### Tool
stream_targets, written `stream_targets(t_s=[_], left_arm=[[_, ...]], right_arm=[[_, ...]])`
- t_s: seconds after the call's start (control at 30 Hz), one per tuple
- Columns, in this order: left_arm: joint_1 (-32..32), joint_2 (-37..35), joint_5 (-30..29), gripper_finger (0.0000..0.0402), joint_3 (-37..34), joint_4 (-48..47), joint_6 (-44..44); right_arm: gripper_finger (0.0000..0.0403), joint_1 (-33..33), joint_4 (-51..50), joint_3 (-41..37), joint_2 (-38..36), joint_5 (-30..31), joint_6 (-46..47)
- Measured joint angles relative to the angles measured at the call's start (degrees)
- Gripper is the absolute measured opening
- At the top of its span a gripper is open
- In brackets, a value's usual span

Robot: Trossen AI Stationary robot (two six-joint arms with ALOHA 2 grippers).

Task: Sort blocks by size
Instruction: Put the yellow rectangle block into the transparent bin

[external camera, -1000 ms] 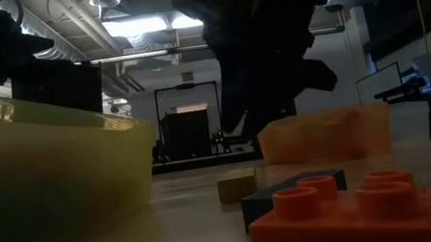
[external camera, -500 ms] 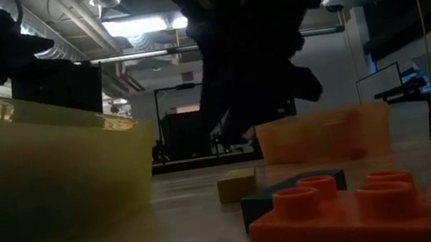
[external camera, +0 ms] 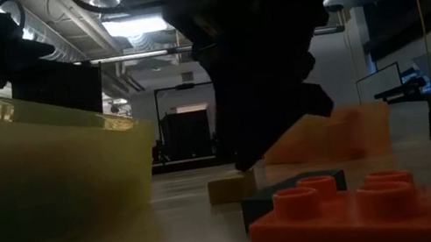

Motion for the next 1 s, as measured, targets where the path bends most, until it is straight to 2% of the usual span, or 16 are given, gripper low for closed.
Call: stream_targets(t_s=[0.3,0.57,0.8,1.0], left_arm=[[0.0,0.0,0.0,0.0205,0.0,-0.1,0.0],[0.0,0.0,0.0,0.0205,0.0,-0.1,-0.3],[0.0,0.0,0.0,0.0205,0.0,-0.1,-0.7],[0.0,0.0,0.0,0.0205,0.0,-0.1,-0.5]], right_arm=[[0.0126,-0.1,-10.4,0.1,-1.4,1.3,1.1],[0.0126,-0.1,-23.8,-0.4,-4.9,3.1,1.3],[0.0126,-0.1,-24.5,-0.3,-7.8,2.3,4.7],[0.0126,-0.1,-25.8,-0.3,-8.1,-1.3,5.8]])
